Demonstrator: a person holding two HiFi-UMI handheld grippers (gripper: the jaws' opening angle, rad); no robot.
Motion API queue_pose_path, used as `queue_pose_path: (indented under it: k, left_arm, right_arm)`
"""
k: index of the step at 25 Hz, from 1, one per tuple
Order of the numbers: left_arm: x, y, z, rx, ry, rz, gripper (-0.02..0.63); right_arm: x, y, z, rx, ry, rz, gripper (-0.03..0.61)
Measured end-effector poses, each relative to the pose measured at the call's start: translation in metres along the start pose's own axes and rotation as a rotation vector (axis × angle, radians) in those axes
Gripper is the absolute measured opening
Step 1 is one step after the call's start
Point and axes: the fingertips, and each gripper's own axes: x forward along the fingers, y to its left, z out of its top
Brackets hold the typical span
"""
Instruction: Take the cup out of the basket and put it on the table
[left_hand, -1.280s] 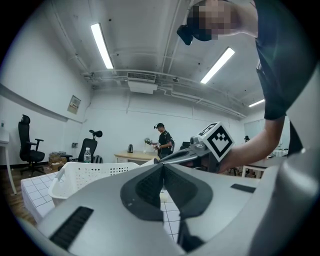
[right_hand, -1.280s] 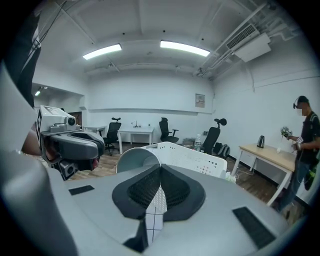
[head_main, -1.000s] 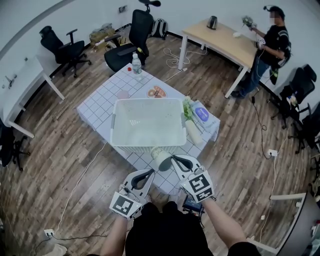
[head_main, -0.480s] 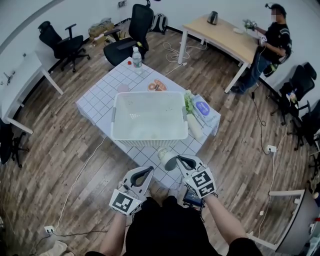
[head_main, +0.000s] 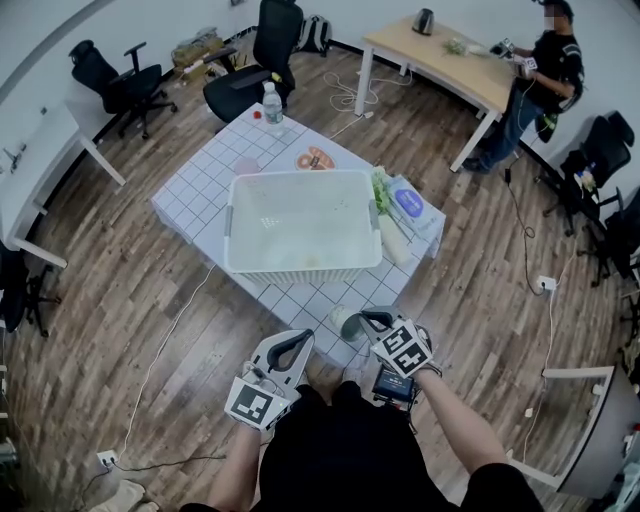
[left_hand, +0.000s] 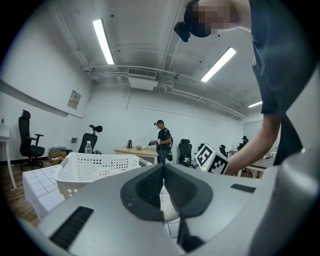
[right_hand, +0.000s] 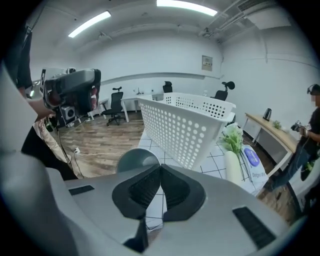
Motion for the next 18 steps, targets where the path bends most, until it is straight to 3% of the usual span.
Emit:
queue_pose_path:
  k: [12,18]
  left_arm:
    - [-0.002,-0.002,-0.006,-0.023,-0.007,-0.01,0.008]
    - [-0.006,0.001,-0.012,-0.019,0.03,0.005,0.008]
  right_arm:
    - [0.03,0.001,-0.045,-0.097,0.293,0.089,0.026]
    - [0.043,0.007,-0.061,-0.12,0.45,0.165,0.026]
